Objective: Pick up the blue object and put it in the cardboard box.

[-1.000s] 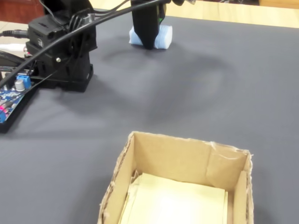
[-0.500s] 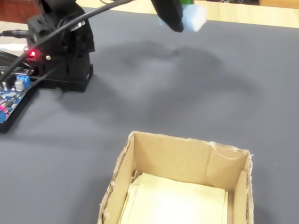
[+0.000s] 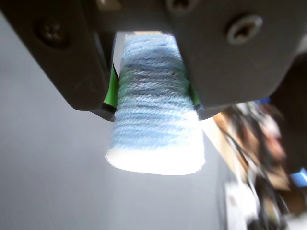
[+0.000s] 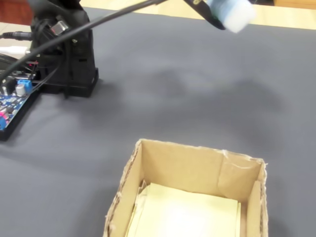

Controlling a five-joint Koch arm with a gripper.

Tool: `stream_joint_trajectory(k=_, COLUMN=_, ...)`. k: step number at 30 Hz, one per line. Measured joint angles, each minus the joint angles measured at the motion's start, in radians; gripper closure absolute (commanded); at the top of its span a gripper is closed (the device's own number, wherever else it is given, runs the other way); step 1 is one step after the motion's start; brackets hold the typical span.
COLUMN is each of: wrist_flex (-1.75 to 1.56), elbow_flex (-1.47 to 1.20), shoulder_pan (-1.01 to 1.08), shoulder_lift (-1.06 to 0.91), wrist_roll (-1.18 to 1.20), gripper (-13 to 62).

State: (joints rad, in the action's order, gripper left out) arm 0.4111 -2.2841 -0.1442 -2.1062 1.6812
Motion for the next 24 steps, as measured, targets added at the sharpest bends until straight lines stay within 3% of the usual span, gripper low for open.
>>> stream_joint_trajectory(k=10, wrist_flex=-0.072, elbow_flex=-0.055, shoulder_pan=0.259, shoulder_lift=-0.097, wrist_roll=-0.135, gripper=38.8)
stream_joint_trajectory(k=18, wrist_flex=-0.100, elbow_flex=-0.055, shoulder_pan=0.649, shoulder_lift=-0.100, wrist_roll=-0.334, gripper=38.8)
stream_joint_trajectory(k=24, wrist_flex=-0.094, elbow_flex=0.098, shoulder_pan=0.833, shoulder_lift=0.101, wrist_roll=-0.426, gripper=38.8)
